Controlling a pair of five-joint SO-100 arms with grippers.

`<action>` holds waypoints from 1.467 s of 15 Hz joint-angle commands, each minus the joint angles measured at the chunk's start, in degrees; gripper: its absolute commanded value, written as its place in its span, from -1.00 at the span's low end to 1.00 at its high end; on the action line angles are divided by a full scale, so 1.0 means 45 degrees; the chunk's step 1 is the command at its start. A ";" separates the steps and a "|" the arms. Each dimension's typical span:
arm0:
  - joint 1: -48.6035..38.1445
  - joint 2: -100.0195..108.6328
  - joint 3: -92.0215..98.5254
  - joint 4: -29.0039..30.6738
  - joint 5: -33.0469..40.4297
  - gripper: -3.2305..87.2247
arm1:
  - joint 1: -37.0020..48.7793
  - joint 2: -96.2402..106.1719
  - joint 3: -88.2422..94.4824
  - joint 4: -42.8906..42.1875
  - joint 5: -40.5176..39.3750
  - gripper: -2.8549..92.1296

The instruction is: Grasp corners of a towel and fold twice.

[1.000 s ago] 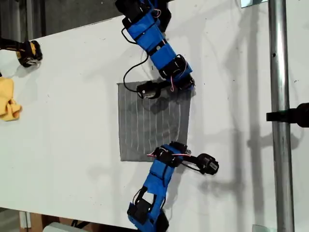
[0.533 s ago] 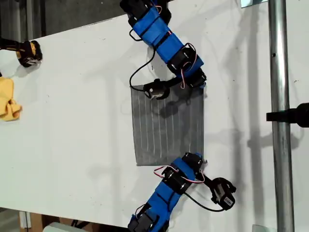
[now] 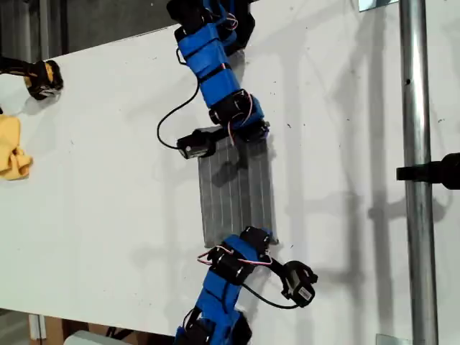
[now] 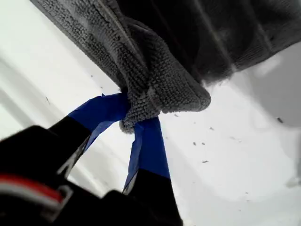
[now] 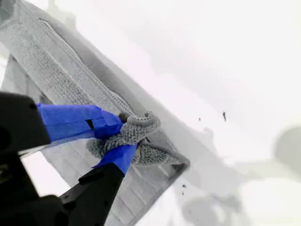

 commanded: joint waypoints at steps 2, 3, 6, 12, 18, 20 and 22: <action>-0.2285 0.2793 0.2207 0.0039 0.1543 -0.96 | 0.2910 0.2070 0.0449 -0.0098 -0.2656 -0.94; -0.2910 0.3066 0.2891 -0.0137 0.1992 -0.96 | 0.3633 0.2168 0.0508 -0.0234 -0.3359 -0.94; -0.4102 0.3145 0.4141 -0.0820 0.2871 -0.96 | 0.4980 0.2285 0.1094 -0.0742 -0.4551 -0.94; -0.3516 0.3340 0.7539 -0.3809 0.2754 -0.96 | 0.3145 0.1914 0.4004 -0.2852 -0.3418 -0.94; -0.1895 0.3398 0.8555 -0.5098 0.1875 -0.96 | 0.1523 0.1445 0.5332 -0.3750 -0.1914 -0.94; -0.2500 0.4160 0.7988 -0.3672 0.2266 -0.96 | 0.2715 0.2676 0.4961 -0.2832 -0.2852 -0.94; -0.4180 0.5664 0.7246 -0.1895 0.3633 -0.96 | 0.5059 0.4844 0.4316 -0.2012 -0.4785 -0.94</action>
